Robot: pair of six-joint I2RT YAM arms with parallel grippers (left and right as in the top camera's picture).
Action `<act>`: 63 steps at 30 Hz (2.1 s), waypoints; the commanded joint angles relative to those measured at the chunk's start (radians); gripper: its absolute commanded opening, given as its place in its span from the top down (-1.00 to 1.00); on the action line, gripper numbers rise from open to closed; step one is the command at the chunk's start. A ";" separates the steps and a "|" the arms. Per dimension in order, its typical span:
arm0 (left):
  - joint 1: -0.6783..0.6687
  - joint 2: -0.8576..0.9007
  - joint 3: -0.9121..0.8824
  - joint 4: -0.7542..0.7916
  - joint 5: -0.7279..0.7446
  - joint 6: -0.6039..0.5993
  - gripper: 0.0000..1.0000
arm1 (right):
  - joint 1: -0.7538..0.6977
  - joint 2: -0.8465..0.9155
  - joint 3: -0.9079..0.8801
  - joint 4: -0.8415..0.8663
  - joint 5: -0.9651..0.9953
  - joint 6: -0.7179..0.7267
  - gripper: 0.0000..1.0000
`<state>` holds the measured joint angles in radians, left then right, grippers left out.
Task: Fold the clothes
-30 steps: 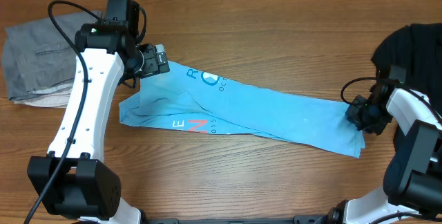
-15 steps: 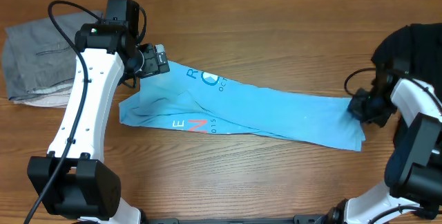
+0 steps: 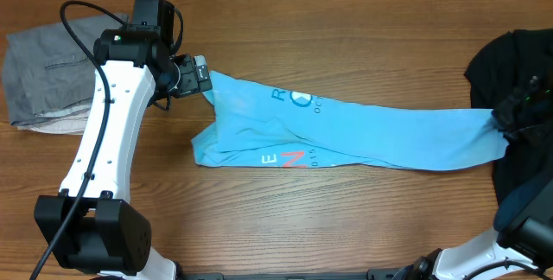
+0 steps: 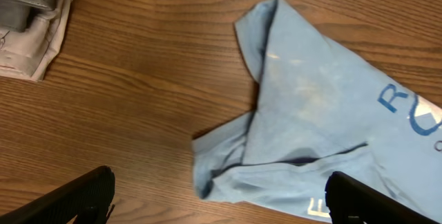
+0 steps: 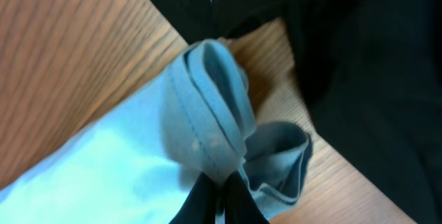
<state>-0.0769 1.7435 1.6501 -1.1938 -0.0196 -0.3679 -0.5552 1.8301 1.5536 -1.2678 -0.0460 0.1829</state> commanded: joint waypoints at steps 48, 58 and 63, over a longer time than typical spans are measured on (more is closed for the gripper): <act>-0.002 -0.010 0.010 -0.002 -0.010 -0.006 -1.00 | 0.890 0.014 -0.147 0.390 -0.238 0.268 0.92; -0.002 -0.010 0.010 -0.002 -0.010 -0.006 -1.00 | 0.911 0.014 -0.147 0.428 -0.240 0.294 0.92; -0.002 -0.010 0.010 -0.002 -0.010 -0.006 -1.00 | 0.932 0.026 -0.147 0.448 -0.239 0.312 0.92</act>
<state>-0.0769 1.7435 1.6501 -1.1942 -0.0196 -0.3679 0.3580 1.8423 1.4113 -0.8349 -0.2737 0.4770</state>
